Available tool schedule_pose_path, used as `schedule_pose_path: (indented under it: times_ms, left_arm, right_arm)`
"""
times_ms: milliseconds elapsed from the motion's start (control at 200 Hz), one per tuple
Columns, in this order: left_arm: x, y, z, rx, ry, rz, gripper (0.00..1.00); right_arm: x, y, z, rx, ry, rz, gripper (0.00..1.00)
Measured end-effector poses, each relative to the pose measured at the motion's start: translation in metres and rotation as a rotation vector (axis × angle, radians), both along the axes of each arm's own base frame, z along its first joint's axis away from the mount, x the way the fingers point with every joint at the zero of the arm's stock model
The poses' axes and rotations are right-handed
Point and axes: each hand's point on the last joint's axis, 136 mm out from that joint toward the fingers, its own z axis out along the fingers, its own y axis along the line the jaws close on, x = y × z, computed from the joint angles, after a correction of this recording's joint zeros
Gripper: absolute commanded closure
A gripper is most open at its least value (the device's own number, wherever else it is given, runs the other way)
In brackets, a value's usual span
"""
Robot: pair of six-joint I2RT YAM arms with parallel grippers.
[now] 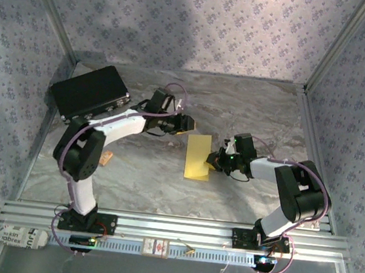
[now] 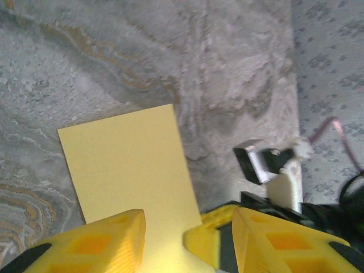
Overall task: Fold a paper plane with a square sheet of paper (pick it up from the middle)
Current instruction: Fold the triangle a second time at the center of the table.
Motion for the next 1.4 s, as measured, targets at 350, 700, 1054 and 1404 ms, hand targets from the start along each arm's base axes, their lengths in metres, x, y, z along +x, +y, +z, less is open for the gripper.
schedule_pose_path:
  times_ms: [350,700,1054,1404]
  left_arm:
    - [-0.05,0.012,-0.024,0.047,-0.046,-0.019,0.6]
    - [-0.129,-0.017,-0.039,0.164,-0.291,-0.192,0.5]
    - [-0.174,-0.042,-0.058,0.469,-0.718,-0.46,0.36]
    - [-0.162,-0.044,-0.07,0.651,-0.864,-0.521,0.27]
  right_arm:
    - [-0.001,0.001,-0.001,-0.002,-0.002,0.014,0.83]
    - [0.005,0.004,-0.005,0.006,0.014,0.057,0.84]
    - [0.006,0.0,-0.004,0.004,0.024,0.057,0.88]
    - [0.005,0.0,-0.001,0.005,0.019,0.057,0.87]
